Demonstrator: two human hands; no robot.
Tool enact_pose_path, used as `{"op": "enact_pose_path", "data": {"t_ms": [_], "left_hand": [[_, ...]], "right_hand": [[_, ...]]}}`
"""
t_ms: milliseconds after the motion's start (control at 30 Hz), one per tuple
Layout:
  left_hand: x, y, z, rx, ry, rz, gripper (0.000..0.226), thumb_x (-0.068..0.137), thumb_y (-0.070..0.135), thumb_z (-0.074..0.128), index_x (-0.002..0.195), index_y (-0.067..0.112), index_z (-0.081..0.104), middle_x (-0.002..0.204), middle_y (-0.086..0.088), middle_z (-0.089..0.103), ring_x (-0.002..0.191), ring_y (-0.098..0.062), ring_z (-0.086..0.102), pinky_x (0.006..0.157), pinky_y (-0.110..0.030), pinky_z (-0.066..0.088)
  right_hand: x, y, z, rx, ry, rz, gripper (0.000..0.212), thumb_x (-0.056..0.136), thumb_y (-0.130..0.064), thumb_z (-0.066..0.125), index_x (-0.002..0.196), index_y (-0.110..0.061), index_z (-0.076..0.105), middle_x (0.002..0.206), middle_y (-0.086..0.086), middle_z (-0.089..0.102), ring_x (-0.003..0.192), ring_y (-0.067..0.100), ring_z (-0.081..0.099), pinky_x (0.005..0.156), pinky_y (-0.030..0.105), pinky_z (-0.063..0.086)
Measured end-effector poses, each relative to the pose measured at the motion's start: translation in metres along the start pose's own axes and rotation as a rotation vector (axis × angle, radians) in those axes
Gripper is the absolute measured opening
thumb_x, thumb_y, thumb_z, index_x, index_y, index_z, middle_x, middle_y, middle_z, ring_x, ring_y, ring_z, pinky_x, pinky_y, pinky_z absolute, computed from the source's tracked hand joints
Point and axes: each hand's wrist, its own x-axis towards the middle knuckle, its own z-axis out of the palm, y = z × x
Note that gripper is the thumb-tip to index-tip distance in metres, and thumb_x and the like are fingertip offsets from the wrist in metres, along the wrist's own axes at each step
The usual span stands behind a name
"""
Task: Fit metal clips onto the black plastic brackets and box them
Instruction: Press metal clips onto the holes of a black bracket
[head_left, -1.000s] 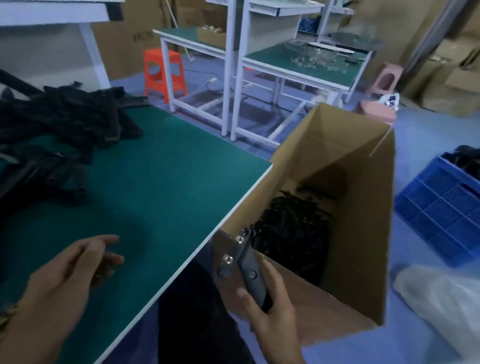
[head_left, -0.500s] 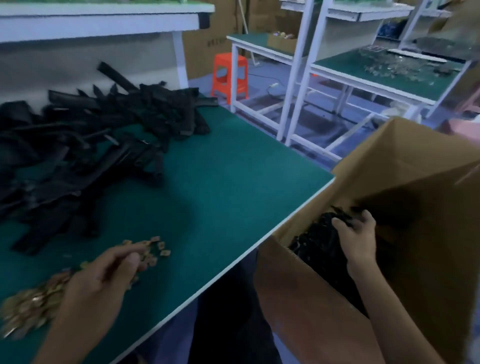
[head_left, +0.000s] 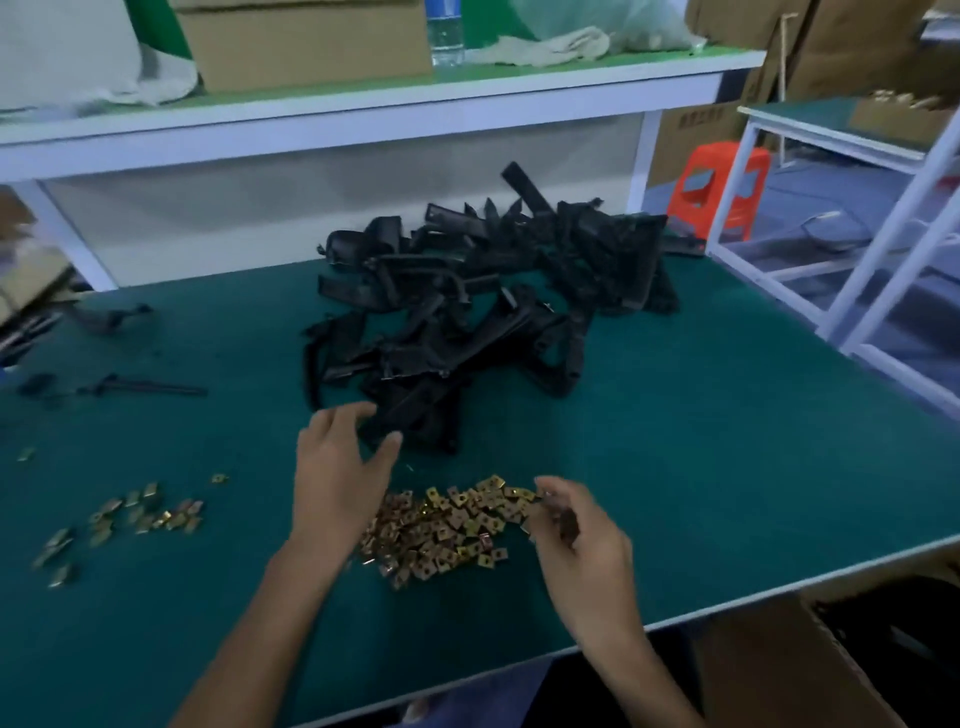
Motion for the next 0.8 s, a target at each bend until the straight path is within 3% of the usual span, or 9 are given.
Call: {"op": "enact_pose_path", "data": {"t_ms": [67,133,233,367,467,567,667,733,800], "left_hand": [[0.018,-0.002,0.005,0.131,-0.138,-0.005,0.065,0.095,0.042,0.066,0.148,0.015,0.043,0.143,-0.008,0.047,0.135,-0.032,0.039,0.11,-0.043,0.038],[0.03,-0.004,0.011,0.2,-0.205,0.033,0.056,0.098,0.038,0.062,0.144,0.01,0.044,0.136,-0.013,0.054,0.125,-0.034,0.046,0.104,-0.044,0.042],[0.037,-0.003,0.015,0.241,-0.099,0.14,0.045,0.103,0.035,0.053,0.133,0.002,0.051,0.121,-0.017,0.06,0.112,-0.036,0.053,0.096,-0.044,0.046],[0.036,0.012,0.007,0.169,-0.007,0.226,0.057,0.103,0.045,0.045,0.136,-0.001,0.05,0.114,-0.017,0.063,0.11,-0.035,0.057,0.09,-0.046,0.05],[0.03,0.028,-0.002,0.059,0.033,0.246,0.061,0.103,0.051,0.038,0.139,0.003,0.045,0.11,-0.014,0.065,0.106,-0.032,0.059,0.082,-0.045,0.052],[0.015,0.05,-0.012,-0.074,0.06,0.252,0.056,0.102,0.057,0.034,0.136,0.013,0.043,0.102,-0.003,0.064,0.094,-0.023,0.061,0.067,-0.029,0.046],[-0.033,0.071,-0.002,-0.055,-0.025,0.341,0.038,0.102,0.057,0.032,0.123,0.026,0.042,0.094,0.004,0.06,0.083,-0.015,0.056,0.062,-0.021,0.041],[-0.069,0.08,0.018,0.057,-0.112,0.445,0.035,0.102,0.048,0.039,0.122,0.022,0.049,0.098,-0.002,0.063,0.085,-0.023,0.059,0.069,-0.035,0.047],[-0.093,0.082,0.037,0.188,-0.205,0.575,0.041,0.098,0.04,0.04,0.127,0.016,0.055,0.109,-0.004,0.064,0.096,-0.027,0.061,0.082,-0.037,0.049]], "right_hand": [[-0.001,0.004,0.003,-0.039,-0.01,-0.012,0.021,0.098,-0.018,0.065,0.11,-0.036,0.066,0.092,-0.019,0.068,0.087,0.002,0.064,0.068,0.012,0.043],[0.0,0.007,0.001,-0.027,0.021,-0.012,0.022,0.097,-0.016,0.066,0.099,-0.037,0.068,0.088,-0.018,0.068,0.081,0.004,0.064,0.063,0.011,0.043],[0.002,0.01,0.001,-0.036,0.063,-0.05,0.024,0.096,-0.015,0.067,0.095,-0.039,0.068,0.082,-0.014,0.068,0.074,0.008,0.063,0.059,0.013,0.042],[0.001,0.014,0.004,-0.075,0.062,-0.093,0.031,0.095,-0.016,0.067,0.094,-0.047,0.064,0.081,-0.01,0.068,0.073,0.012,0.063,0.061,0.025,0.048],[0.002,0.014,0.003,-0.097,0.073,-0.112,0.038,0.095,-0.013,0.068,0.094,-0.05,0.061,0.083,-0.011,0.068,0.073,0.012,0.063,0.062,0.024,0.048],[0.001,0.009,0.005,-0.065,0.073,-0.109,0.007,0.098,-0.041,0.061,0.095,-0.047,0.063,0.083,-0.009,0.07,0.075,0.01,0.066,0.067,0.031,0.052],[-0.003,0.007,0.002,0.038,0.103,-0.081,0.045,0.091,-0.078,0.041,0.102,-0.042,0.067,0.098,-0.019,0.072,0.092,0.001,0.068,0.077,0.02,0.052],[-0.006,0.008,0.002,0.11,0.116,-0.072,0.056,0.086,-0.085,0.038,0.112,-0.044,0.064,0.111,-0.019,0.07,0.105,0.002,0.065,0.087,0.024,0.051],[-0.009,0.008,0.004,0.154,0.103,-0.024,0.054,0.085,-0.086,0.04,0.121,-0.05,0.059,0.119,-0.02,0.066,0.114,0.002,0.061,0.092,0.032,0.049]]}}
